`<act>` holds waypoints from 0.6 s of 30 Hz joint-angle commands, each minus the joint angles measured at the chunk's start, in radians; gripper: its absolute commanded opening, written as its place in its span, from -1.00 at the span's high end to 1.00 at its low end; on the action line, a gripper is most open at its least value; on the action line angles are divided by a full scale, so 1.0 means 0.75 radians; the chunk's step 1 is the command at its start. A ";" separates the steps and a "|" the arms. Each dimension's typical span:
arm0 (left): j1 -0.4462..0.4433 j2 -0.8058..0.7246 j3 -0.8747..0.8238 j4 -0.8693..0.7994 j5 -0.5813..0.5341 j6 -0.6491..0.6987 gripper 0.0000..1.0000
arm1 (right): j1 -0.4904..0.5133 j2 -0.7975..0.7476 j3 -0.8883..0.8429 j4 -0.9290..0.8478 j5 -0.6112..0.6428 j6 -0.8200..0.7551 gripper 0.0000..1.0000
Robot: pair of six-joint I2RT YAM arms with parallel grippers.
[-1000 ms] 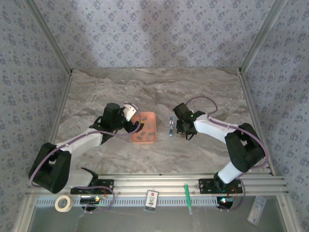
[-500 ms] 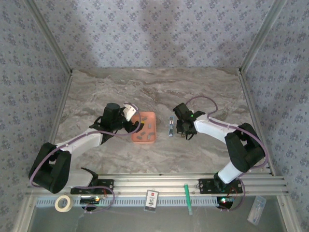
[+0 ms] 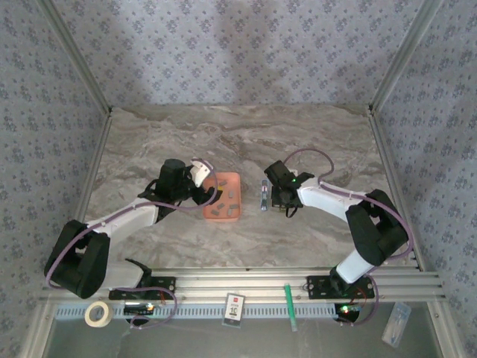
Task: Load the staples into the stapler
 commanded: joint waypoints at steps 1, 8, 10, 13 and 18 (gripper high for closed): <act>-0.008 -0.001 0.023 0.006 0.016 0.006 -0.66 | 0.015 0.017 -0.009 -0.023 0.059 -0.008 0.81; -0.007 0.000 0.022 0.007 0.018 0.007 -0.66 | 0.025 0.016 -0.013 -0.033 0.052 -0.009 0.80; -0.008 0.001 0.024 0.009 0.019 0.006 -0.66 | 0.028 0.015 -0.012 -0.038 0.050 -0.009 0.78; -0.008 0.001 0.023 0.009 0.020 0.004 -0.66 | 0.029 0.009 -0.007 -0.046 0.048 -0.010 0.72; -0.008 -0.002 0.023 0.011 0.020 0.000 -0.66 | 0.033 -0.009 0.018 -0.070 0.046 -0.009 0.56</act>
